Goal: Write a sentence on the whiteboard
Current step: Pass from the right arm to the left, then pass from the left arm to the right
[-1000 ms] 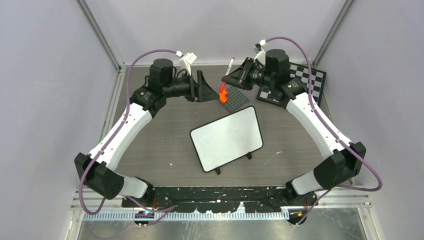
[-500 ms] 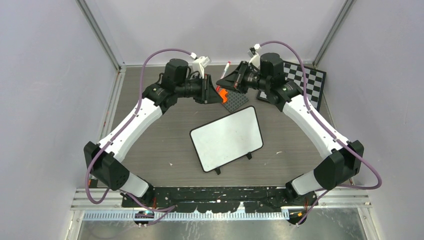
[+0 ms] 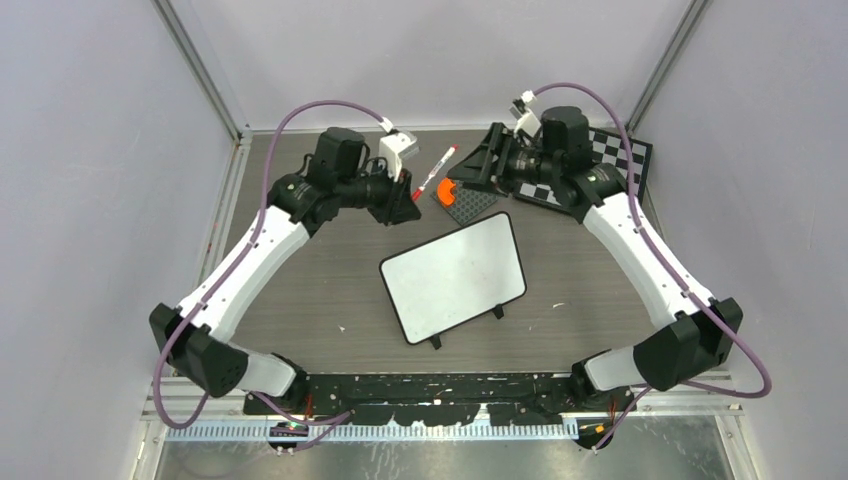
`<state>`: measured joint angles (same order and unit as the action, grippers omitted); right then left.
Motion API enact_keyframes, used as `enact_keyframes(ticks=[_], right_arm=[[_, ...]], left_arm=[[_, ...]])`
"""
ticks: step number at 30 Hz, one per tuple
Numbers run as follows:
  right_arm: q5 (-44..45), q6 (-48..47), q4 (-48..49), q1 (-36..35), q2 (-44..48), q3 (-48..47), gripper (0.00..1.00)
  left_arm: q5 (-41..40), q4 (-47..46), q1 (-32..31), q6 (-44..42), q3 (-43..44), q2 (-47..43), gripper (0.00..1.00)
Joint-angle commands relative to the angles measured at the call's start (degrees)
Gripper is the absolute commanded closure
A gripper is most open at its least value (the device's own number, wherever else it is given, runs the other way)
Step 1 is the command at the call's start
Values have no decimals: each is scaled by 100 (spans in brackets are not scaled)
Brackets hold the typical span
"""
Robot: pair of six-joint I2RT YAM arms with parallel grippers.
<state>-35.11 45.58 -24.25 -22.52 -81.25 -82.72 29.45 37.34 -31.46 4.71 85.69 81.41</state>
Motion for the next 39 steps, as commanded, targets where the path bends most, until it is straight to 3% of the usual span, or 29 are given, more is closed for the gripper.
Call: enact_keyframes(ticks=[1, 6, 11, 18, 22, 30, 39], right_arm=[[-837, -612, -534, 210, 523, -220, 36], [-2145, -762, -564, 197, 530, -22, 36], [-2100, -919, -887, -93, 491, 100, 35], [-1940, -1277, -1287, -479, 336, 34, 59], [-1876, -1474, -1475, -629, 295, 18, 65], [-1719, -1895, -1903, -690, 297, -53, 53], [-1720, -1837, -1832, -786, 272, -92, 57]], left_arm=[[415, 1012, 10, -2207, -187, -617, 100], [793, 1741, -19, -3292, -173, -658, 100], [693, 2256, -286, -3740, 92, -513, 100], [475, 2456, -672, -3974, 200, -396, 100], [384, 2462, -714, -3979, 236, -356, 100], [257, 2440, -736, -3854, 308, -300, 100], [203, 2687, -1047, -4044, 501, -127, 100]])
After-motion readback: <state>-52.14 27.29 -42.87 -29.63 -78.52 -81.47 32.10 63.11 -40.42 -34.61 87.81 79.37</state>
